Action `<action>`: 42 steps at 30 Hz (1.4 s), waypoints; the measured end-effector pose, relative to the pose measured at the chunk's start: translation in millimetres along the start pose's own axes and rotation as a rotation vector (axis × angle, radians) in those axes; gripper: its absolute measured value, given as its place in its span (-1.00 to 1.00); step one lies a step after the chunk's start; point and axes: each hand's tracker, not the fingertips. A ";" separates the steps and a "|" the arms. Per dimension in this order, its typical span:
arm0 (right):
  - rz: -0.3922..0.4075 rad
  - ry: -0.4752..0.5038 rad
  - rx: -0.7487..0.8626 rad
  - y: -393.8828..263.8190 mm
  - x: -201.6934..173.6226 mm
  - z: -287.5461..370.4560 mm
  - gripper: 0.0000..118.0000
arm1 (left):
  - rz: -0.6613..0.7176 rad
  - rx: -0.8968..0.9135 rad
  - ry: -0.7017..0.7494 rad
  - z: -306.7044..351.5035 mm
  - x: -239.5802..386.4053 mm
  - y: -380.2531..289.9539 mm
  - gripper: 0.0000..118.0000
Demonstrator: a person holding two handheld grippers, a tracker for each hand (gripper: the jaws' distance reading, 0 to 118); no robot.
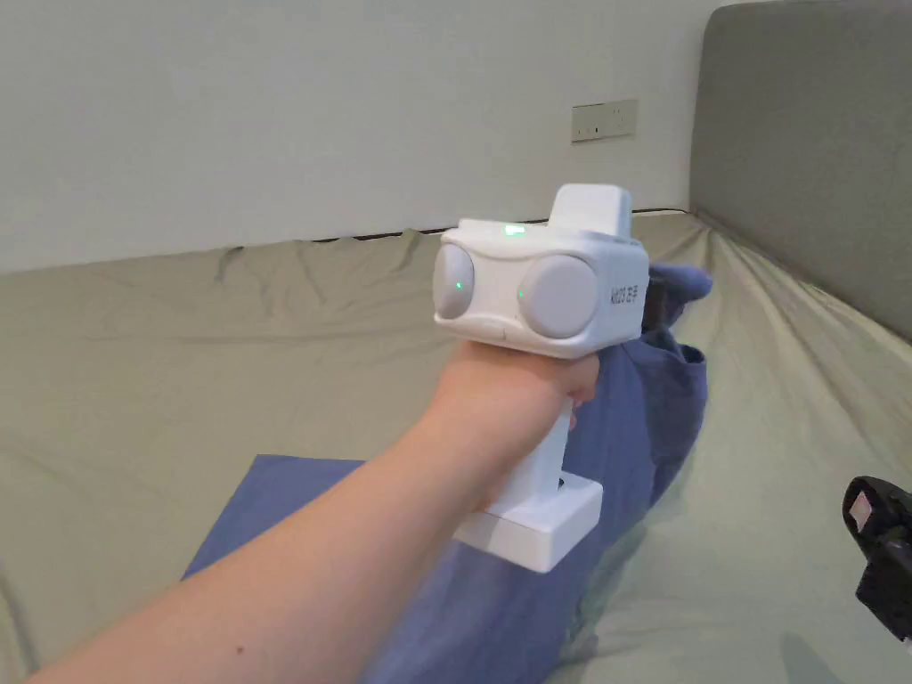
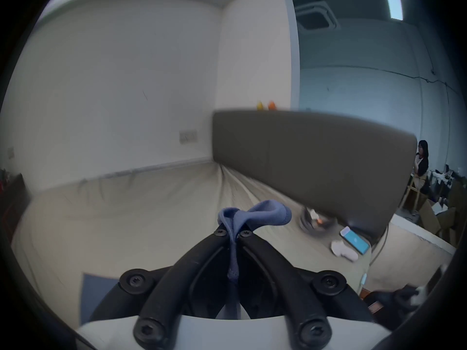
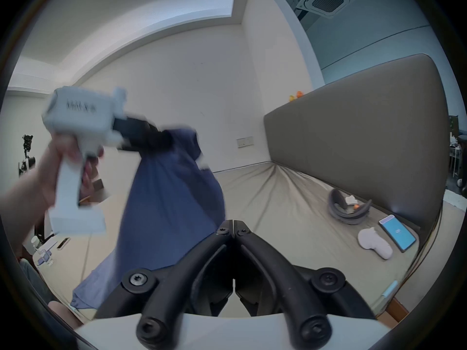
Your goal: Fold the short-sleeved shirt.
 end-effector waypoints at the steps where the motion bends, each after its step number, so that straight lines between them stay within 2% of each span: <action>1: 0.002 -0.014 0.002 -0.4 4.4 3.0 -1.00 | 0.015 -0.042 -0.009 -17.6 8.9 -19.1 -1.00; 7: 0.002 -0.046 -0.018 -6.7 23.2 12.4 -1.00 | -0.015 -0.238 -0.094 -86.2 61.3 -116.7 -1.00; 13: 0.017 -0.052 -0.037 -10.9 31.4 15.8 -1.00 | -0.004 -0.408 -0.119 -115.3 74.8 -178.3 -0.95; 14: 0.017 -0.052 -0.039 -11.0 31.4 15.4 -1.00 | -0.004 -0.435 -0.131 -117.4 74.6 -184.5 -0.70; 16: 0.020 -0.049 -0.041 -11.3 30.4 13.5 -1.00 | -0.017 -0.428 -0.130 -113.6 75.1 -194.0 0.24; 17: 0.023 -0.047 -0.042 -11.2 29.4 12.3 -1.00 | -0.017 -0.419 -0.131 -111.3 73.2 -195.0 0.44; 18: 0.025 -0.044 -0.043 -11.4 27.6 11.0 -1.00 | -0.009 -0.395 -0.133 -107.6 69.7 -194.3 0.44; 19: 0.026 -0.039 -0.044 -11.4 25.5 10.0 -1.00 | 0.007 -0.373 -0.125 -101.3 64.2 -190.3 0.97; 24: 0.065 -0.008 -0.049 -12.4 9.7 4.1 -1.00 | 0.131 -0.171 -0.003 -38.7 12.0 -152.9 0.92; 26: 0.077 0.014 -0.052 -13.0 2.8 2.0 -1.00 | 0.135 -0.093 0.042 0.7 -18.2 -139.5 0.92; 28: 0.092 0.037 -0.054 -14.3 -6.2 -0.2 -1.00 | 0.125 -0.019 0.146 53.2 -49.2 -130.7 0.91; 29: 0.101 0.046 -0.055 -15.4 -9.9 -1.6 -1.00 | 0.129 0.025 0.190 78.9 -62.4 -128.1 0.85; 30: 0.111 0.059 -0.057 -16.3 -14.9 -3.3 -1.00 | 0.133 0.084 0.239 112.6 -77.8 -127.3 0.69; 31: 0.122 0.075 -0.060 -17.1 -19.8 -5.1 -1.00 | 0.135 0.134 0.297 145.9 -92.3 -127.0 0.37; 32: 0.131 0.087 -0.062 -17.9 -24.2 -6.8 -1.00 | 0.134 0.157 0.348 171.8 -103.1 -128.8 0.18; 35: 0.162 0.110 -0.065 -21.8 -40.7 -13.2 -1.00 | 0.153 0.224 0.518 253.9 -135.2 -144.1 -0.13; 36: 0.199 0.113 -0.075 -23.3 -47.9 -15.8 -1.00 | 0.164 0.243 0.559 278.6 -144.3 -153.0 -0.44; 37: 0.229 0.110 -0.082 -25.9 -53.7 -18.3 -1.00 | 0.168 0.242 0.592 299.5 -151.0 -161.9 -1.00; 39: 0.238 0.131 -0.092 -31.3 -62.7 -22.5 -1.00 | 0.182 0.210 0.673 327.8 -161.9 -182.5 -1.00; 40: 0.232 0.148 -0.106 -33.4 -65.4 -24.7 -1.00 | 0.185 0.179 0.660 335.2 -166.7 -191.1 -1.00; 42: 0.152 0.203 -0.168 -40.3 -68.7 -32.5 -1.00 | 0.184 0.150 0.658 347.0 -172.5 -214.2 -1.00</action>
